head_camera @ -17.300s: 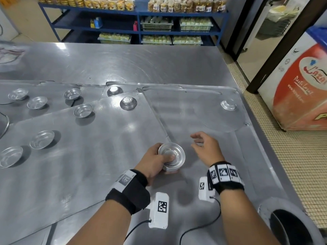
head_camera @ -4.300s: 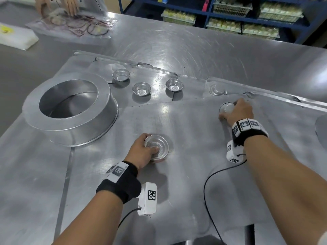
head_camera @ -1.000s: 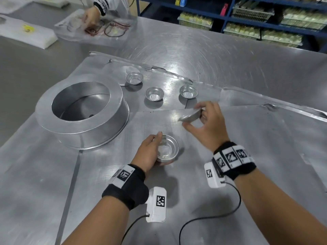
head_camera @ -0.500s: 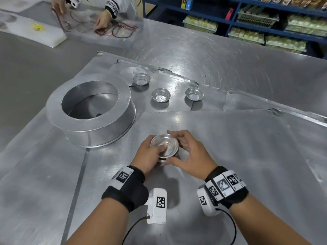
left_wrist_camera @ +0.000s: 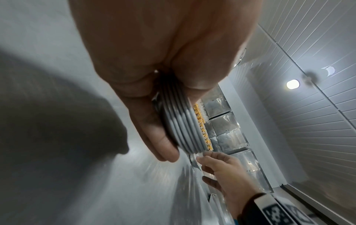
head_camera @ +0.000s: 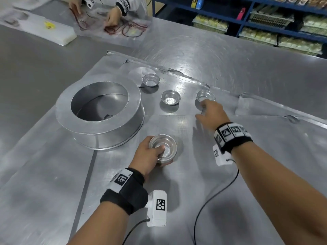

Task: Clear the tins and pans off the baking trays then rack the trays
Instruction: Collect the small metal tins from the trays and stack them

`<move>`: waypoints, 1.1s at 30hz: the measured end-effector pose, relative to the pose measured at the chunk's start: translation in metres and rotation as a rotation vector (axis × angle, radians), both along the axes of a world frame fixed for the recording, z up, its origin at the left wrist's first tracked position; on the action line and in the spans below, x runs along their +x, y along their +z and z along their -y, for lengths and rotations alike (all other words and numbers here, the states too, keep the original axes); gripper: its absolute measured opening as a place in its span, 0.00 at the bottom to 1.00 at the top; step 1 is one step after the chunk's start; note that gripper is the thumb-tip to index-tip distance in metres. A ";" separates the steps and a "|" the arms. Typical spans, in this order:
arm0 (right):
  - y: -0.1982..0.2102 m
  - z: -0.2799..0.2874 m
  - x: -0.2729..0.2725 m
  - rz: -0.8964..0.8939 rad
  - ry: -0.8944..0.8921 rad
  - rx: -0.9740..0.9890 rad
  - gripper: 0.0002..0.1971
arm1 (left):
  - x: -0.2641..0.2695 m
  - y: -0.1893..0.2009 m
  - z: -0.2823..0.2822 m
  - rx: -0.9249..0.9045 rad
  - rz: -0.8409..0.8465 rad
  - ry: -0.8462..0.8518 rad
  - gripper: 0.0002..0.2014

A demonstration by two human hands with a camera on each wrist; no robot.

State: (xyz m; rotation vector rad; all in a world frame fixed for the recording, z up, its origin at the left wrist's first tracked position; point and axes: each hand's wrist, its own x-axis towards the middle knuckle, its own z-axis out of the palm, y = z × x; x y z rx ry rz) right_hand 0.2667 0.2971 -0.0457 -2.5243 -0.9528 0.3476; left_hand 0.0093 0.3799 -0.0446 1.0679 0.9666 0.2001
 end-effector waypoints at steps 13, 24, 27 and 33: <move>-0.009 -0.055 0.082 0.036 -0.136 -0.319 0.36 | -0.006 -0.022 -0.019 -0.032 -0.007 0.044 0.12; 0.021 -0.034 0.020 -0.016 -0.031 0.088 0.46 | -0.008 -0.025 -0.018 0.068 -0.001 0.012 0.17; 0.034 -0.019 -0.020 -0.063 0.103 0.143 0.47 | -0.007 -0.023 -0.015 0.072 -0.020 0.027 0.15; 0.043 0.010 -0.097 -0.141 0.359 0.207 0.45 | -0.010 -0.019 -0.010 -0.042 0.000 0.014 0.39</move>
